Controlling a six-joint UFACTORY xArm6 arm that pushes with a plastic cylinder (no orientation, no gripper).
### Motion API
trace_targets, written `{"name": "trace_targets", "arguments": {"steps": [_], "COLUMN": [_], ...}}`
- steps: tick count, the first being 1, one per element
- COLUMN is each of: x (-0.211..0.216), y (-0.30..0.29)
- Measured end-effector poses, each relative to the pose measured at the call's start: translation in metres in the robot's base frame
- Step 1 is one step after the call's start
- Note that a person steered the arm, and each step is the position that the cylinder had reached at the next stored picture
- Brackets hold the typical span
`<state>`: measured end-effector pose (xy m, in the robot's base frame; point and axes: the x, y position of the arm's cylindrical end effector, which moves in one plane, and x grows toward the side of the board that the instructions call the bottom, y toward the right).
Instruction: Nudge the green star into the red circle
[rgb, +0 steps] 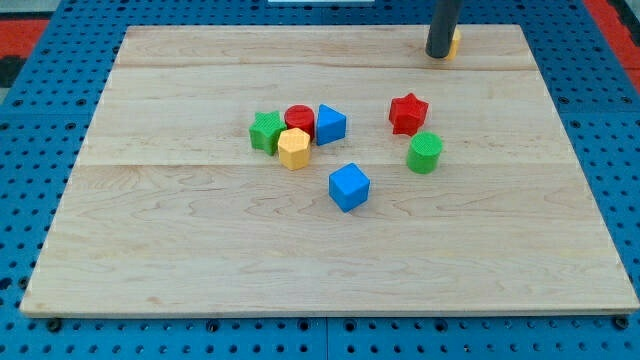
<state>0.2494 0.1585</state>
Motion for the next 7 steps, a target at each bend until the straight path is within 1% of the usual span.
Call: {"name": "trace_targets", "arguments": {"steps": [1, 2, 3, 4, 5, 6, 7], "x": [0.026, 0.064, 0.077, 0.075, 0.140, 0.172, 0.170], "y": [0.000, -0.053, -0.150, -0.256, -0.325, -0.297, -0.230]}}
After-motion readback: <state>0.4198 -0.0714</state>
